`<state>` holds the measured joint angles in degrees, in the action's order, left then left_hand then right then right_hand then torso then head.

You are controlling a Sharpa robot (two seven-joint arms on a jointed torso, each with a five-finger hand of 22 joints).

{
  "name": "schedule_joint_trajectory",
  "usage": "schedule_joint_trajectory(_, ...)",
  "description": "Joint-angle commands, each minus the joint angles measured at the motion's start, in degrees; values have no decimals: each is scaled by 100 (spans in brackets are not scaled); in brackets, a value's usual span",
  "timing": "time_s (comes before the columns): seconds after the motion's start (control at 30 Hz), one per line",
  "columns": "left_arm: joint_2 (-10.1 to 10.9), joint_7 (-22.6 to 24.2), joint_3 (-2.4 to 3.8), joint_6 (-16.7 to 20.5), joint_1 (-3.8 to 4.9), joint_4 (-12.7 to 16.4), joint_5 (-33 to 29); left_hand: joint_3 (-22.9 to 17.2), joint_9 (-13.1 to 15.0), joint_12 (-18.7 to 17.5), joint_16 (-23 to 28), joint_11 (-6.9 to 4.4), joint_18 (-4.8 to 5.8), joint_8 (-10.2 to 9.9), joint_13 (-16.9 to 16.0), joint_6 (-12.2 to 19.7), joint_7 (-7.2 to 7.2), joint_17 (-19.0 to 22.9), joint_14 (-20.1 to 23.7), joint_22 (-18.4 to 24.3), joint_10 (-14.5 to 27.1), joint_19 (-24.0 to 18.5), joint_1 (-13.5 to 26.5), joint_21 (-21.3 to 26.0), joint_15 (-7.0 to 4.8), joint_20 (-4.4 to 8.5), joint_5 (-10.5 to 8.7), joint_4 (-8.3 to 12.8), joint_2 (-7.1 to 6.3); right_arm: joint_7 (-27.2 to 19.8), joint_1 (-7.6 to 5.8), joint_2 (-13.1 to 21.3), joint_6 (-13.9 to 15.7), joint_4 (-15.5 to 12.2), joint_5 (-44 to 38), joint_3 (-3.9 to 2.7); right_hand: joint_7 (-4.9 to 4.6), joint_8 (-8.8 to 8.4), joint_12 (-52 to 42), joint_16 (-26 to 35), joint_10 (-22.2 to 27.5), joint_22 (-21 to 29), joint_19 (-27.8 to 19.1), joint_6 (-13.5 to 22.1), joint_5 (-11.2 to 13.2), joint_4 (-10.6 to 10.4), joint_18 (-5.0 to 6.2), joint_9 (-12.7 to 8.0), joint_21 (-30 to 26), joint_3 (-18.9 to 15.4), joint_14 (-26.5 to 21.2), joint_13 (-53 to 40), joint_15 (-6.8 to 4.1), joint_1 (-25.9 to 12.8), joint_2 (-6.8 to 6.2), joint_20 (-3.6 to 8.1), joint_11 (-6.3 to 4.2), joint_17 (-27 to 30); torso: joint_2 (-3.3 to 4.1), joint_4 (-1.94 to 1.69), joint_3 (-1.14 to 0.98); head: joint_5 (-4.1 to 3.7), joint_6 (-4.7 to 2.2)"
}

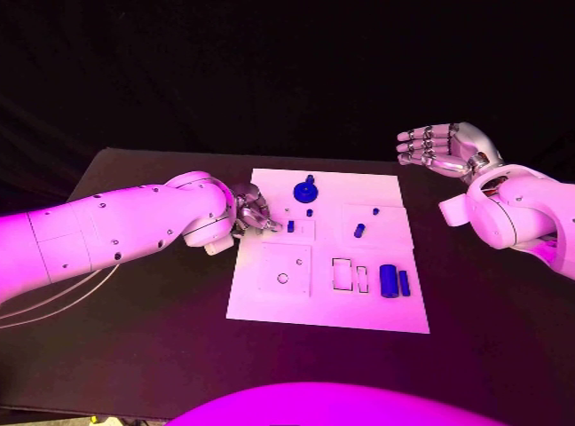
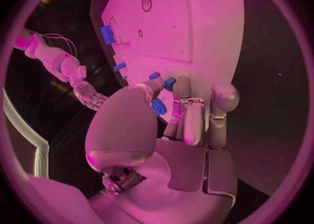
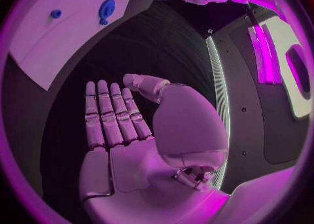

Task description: Assemble the parts on the task board

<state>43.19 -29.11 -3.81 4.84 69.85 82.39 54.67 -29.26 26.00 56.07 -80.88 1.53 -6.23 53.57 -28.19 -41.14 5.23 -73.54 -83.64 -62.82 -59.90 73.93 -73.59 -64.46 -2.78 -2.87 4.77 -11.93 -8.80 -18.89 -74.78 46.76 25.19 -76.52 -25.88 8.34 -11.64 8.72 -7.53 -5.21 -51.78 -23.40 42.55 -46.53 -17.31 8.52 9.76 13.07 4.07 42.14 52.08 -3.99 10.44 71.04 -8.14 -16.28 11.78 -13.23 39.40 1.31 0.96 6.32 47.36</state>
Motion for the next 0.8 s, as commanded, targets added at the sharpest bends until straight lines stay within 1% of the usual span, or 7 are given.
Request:
schedule_joint_trajectory(0.03,-18,75,-6,35,-13,30,-88,-1461,-202,4,-43,-98,-52,138,80,65,-37,-85,-116,-85,-62,120,-83,-53,-26,13,145,509,-69,-10,3,-5,-18,-6,2,-1,-238,-119,63,88,126,28,-12,-69,-71,13,32,-38,-53,6,-37,37,5,5,91,-18,29,47,-1,-1,1,2,-6)
schedule_joint_trajectory(0.2,-7,145,-4,99,-13,48,-271,-1760,-180,-6,-84,-97,-39,247,126,79,-21,-151,-147,-151,-164,156,65,-122,-26,3,145,695,-90,-12,4,-8,-20,-5,5,-1,-238,-119,63,88,126,28,-12,-69,-71,13,32,-38,-53,6,-37,37,5,5,91,-18,29,47,-1,2,1,5,-13)
schedule_joint_trajectory(0.4,41,174,11,125,-10,103,-479,-1919,-172,-9,-106,-107,-32,308,151,72,-26,-186,-167,-193,-235,181,176,-169,-36,-1,158,810,-108,-8,6,-9,-28,-2,8,-1,-238,-119,63,88,126,28,-12,-69,-71,13,32,-38,-53,6,-37,37,5,5,91,-18,29,47,-3,4,2,3,-19)
schedule_joint_trajectory(0.63,129,158,130,45,28,174,-618,-1986,-170,-12,-113,-111,-26,332,162,65,-28,-197,-173,-221,-264,197,222,-198,-40,-2,159,860,-116,-4,9,-10,-38,0,9,-1,-243,-122,64,88,126,43,-10,-69,-73,11,32,-40,-52,4,-37,37,6,1,92,-18,29,53,-1,-4,-2,-4,-29)
schedule_joint_trajectory(0.8,156,110,172,-115,87,126,-723,-2026,-169,-13,-124,-113,-22,345,169,62,-29,-215,-181,-241,-287,207,253,-219,-42,-3,157,887,-115,-3,10,-10,-41,1,9,-1,-243,-122,64,88,126,43,-10,-69,-73,11,32,-40,-52,4,-37,37,6,1,92,-18,29,53,-1,-4,0,-3,-31)
